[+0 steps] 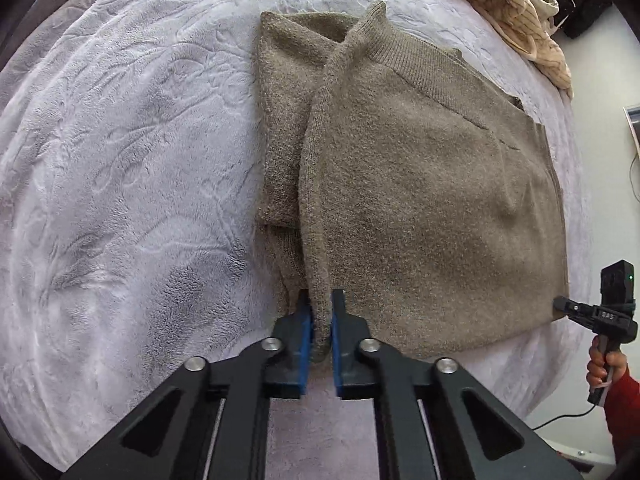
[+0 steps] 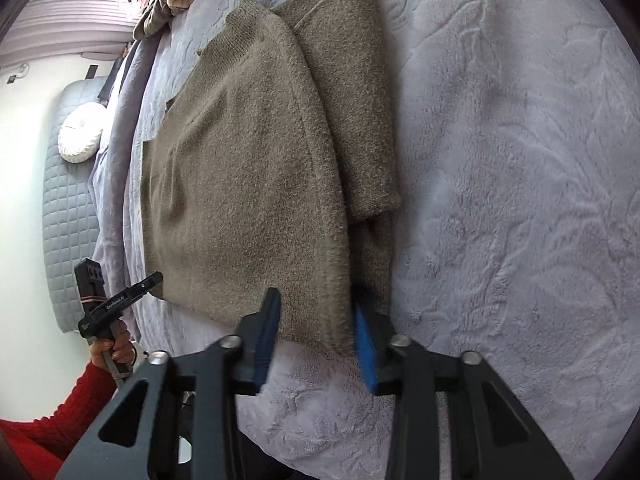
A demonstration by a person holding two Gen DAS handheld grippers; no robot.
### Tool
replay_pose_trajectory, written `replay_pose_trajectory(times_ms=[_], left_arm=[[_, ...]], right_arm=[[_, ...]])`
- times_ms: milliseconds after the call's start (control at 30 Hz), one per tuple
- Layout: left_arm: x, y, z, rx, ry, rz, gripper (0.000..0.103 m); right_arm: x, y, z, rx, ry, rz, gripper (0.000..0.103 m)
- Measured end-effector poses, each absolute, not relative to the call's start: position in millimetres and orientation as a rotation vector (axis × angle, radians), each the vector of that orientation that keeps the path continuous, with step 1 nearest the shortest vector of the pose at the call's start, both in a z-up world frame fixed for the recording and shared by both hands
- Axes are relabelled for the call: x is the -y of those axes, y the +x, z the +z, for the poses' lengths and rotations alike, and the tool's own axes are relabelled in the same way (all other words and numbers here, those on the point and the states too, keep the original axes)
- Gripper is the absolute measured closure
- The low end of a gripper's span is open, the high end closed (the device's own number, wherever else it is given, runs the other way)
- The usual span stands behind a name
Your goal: Fold small clothes
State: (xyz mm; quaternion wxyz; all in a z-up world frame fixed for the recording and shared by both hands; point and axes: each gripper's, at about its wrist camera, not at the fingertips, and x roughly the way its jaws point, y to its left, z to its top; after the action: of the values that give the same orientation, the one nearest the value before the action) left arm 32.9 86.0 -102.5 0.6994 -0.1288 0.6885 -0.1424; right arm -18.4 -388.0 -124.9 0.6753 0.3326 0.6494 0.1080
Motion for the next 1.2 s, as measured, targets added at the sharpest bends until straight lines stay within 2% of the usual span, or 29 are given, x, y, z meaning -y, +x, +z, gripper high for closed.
replay_pose_trajectory(times_ms=[167, 400, 633, 733, 900, 1133, 1167, 1200], left_arm=[[-98.0, 25.1, -82.8, -1.501, -0.262, -0.403, 0.096], [-103.9, 15.5, -124.7, -1.549, -0.267, -0.371, 0.096], [-122.2, -0.3, -103.3, -1.521, -0.2, -0.26, 0.095], [-124.8, -3.8, -86.3, -1.494, -0.18, -0.225, 0.095], [-105.2, 1.0, -58.9, -1.411, -0.247, -0.294, 0.095], [-75.0, 12.6, -111.2, -1.499, -0.156, -0.251, 0.095], [-80.9, 11.7, -113.7, -1.497, -0.188, -0.254, 0.095], [-87.1, 11.3, -113.2, -1.497, -0.225, -0.25, 0.095]], right_arm=[[380.9, -24.6, -104.3, -1.448, 0.706, 0.353, 0.098], [402.2, -37.2, -147.5, -1.514, 0.795, 0.241, 0.098], [397.1, -37.2, -129.1, -1.504, 0.758, 0.197, 0.098], [394.9, -40.4, -109.0, -1.449, 0.747, 0.157, 0.094], [378.6, -44.7, -75.1, -1.346, 0.731, 0.179, 0.093], [339.5, -24.6, -111.2, -1.467, 0.6, 0.151, 0.093], [340.8, -25.8, -119.3, -1.493, 0.564, 0.126, 0.095], [345.7, -29.2, -125.5, -1.51, 0.552, 0.103, 0.101]])
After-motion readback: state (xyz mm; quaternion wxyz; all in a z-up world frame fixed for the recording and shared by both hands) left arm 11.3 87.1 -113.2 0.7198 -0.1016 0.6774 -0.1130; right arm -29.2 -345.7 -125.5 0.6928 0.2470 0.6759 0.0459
